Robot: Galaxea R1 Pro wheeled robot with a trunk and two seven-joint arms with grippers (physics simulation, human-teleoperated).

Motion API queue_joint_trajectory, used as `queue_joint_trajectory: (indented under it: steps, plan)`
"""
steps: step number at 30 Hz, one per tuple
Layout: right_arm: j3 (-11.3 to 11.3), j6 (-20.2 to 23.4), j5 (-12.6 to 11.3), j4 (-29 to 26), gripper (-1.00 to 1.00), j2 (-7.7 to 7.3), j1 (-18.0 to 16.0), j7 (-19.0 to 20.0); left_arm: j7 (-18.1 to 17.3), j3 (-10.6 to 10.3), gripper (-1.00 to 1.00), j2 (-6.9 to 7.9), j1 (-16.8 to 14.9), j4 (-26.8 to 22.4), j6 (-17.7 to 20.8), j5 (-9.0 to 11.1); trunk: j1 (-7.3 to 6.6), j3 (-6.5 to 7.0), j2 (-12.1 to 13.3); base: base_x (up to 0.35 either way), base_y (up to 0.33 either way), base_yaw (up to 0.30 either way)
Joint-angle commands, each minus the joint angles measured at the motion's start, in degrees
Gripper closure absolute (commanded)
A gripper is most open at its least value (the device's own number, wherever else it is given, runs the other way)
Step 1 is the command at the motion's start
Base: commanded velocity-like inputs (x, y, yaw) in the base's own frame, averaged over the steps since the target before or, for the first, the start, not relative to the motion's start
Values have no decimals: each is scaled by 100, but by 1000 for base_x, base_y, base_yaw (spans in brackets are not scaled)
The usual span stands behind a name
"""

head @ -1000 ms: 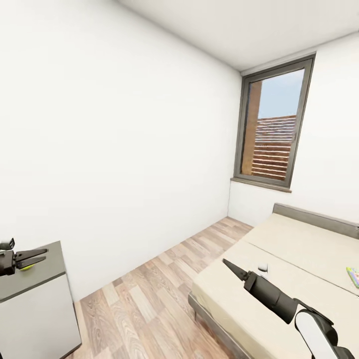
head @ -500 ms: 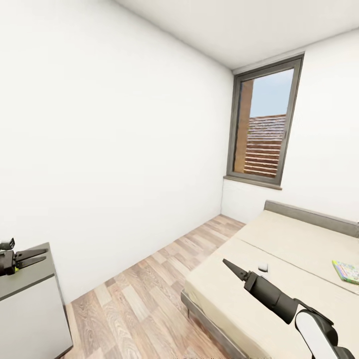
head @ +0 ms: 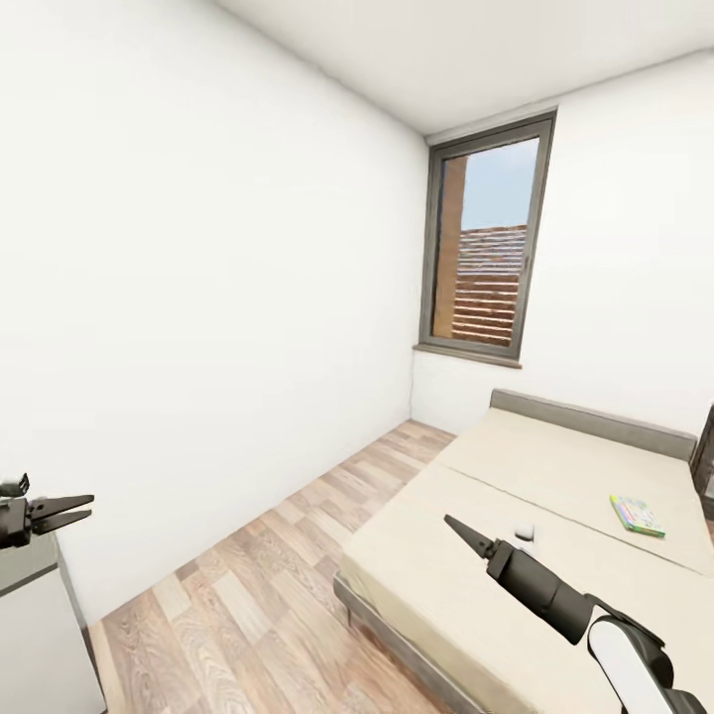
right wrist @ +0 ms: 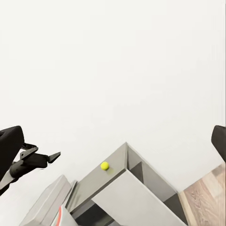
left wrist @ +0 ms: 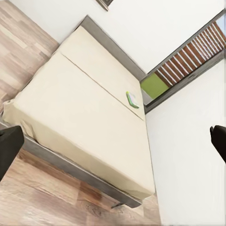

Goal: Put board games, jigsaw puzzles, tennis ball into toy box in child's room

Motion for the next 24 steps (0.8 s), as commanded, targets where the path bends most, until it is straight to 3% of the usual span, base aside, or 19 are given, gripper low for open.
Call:
queue_joint_trajectory:
  steps: [1,8,24]
  plan:
    - [-12,45,-42,4,-100,1,-4,2,-23,2,-100,2,1,-1,60,-4,2,-4,-5,0,-77,-265]
    - [-142,64,-42,32,-100,14,-2,16,-23,1,-100,2,1,-1,59,-4,2,-9,-5,0,-68,-273]
    - [-186,71,-42,87,-100,18,-1,21,-23,2,-100,2,1,-1,57,-4,2,-10,-5,0,-18,-278]
